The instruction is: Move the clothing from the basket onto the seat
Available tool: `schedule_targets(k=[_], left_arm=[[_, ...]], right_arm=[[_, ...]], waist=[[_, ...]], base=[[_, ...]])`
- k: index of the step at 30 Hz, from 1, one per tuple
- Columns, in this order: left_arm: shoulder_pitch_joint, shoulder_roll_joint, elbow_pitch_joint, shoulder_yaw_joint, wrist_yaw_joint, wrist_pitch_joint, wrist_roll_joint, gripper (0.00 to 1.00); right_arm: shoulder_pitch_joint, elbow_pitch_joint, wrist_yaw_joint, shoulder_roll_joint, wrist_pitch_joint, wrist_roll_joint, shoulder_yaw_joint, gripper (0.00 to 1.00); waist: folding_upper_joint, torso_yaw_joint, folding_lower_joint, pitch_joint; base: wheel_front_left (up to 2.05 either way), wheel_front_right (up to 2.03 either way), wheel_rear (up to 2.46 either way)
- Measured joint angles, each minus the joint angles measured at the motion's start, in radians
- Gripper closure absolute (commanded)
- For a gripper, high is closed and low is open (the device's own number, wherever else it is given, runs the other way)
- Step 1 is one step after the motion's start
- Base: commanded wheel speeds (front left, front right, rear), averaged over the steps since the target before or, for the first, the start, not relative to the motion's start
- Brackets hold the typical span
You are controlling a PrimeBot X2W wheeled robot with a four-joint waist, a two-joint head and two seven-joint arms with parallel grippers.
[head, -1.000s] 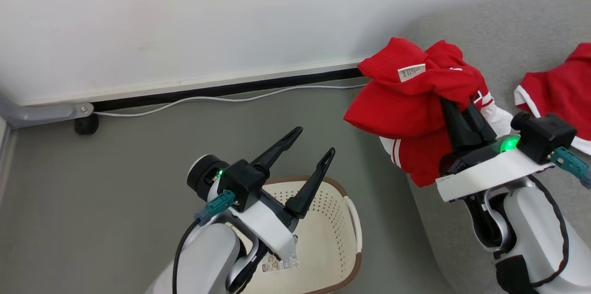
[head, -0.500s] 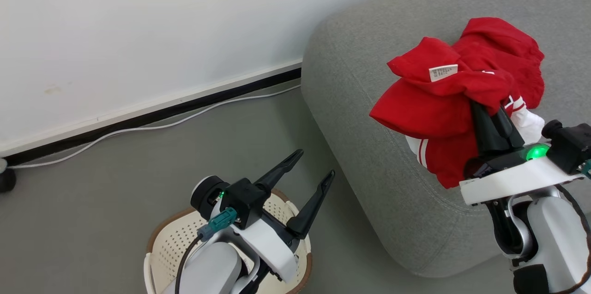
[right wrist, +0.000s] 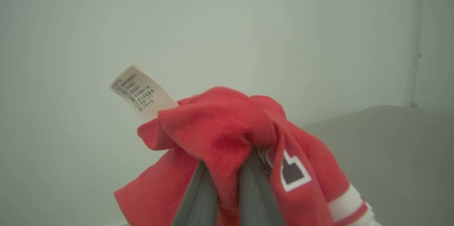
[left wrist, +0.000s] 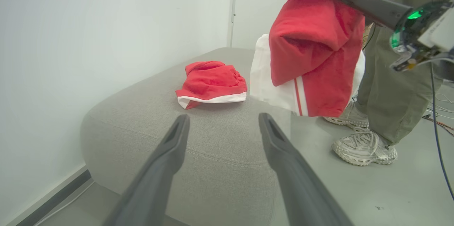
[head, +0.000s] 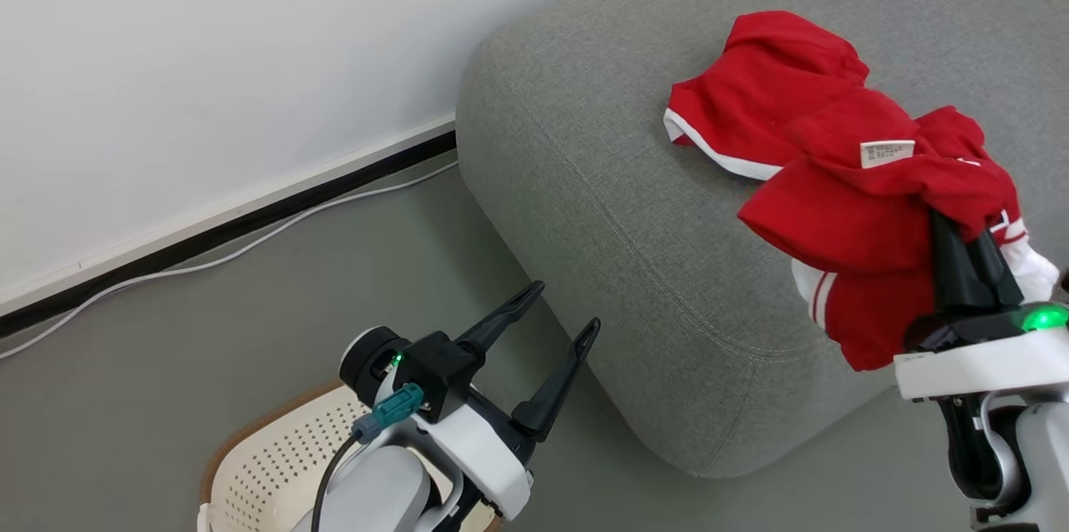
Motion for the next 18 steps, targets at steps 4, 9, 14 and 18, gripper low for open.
schedule_targets(k=[4, 9, 14, 18], left_arm=[[0.000, -0.002, -0.005, 0.002, 0.000, 0.000, 0.002, 0.00], [-0.001, 0.008, -0.022, -0.010, -0.003, 0.000, 0.012, 0.00], [-0.019, 0.025, -0.030, -0.038, -0.003, 0.000, 0.020, 0.00], [-0.066, 0.049, -0.036, -0.058, -0.003, 0.000, 0.026, 0.00]], right_arm=[[0.050, -0.029, 0.000, 0.000, 0.000, -0.008, -0.053, 1.00], [0.063, -0.050, 0.000, -0.003, 0.000, -0.021, -0.116, 1.00], [0.016, -0.045, 0.000, -0.015, 0.000, -0.038, -0.180, 1.00], [-0.077, -0.031, 0.000, -0.045, 0.000, -0.072, -0.247, 1.00]], waist=[[0.0000, -0.013, 0.0000, 0.012], [0.0000, -0.015, 0.0000, 0.053], [0.0000, -0.008, 0.0000, 0.116], [0.0000, 0.003, 0.0000, 0.180]], base=[[0.00, 0.00, 0.00], [0.00, 0.00, 0.00], [0.00, 0.00, 0.00], [0.00, 0.00, 0.00]])
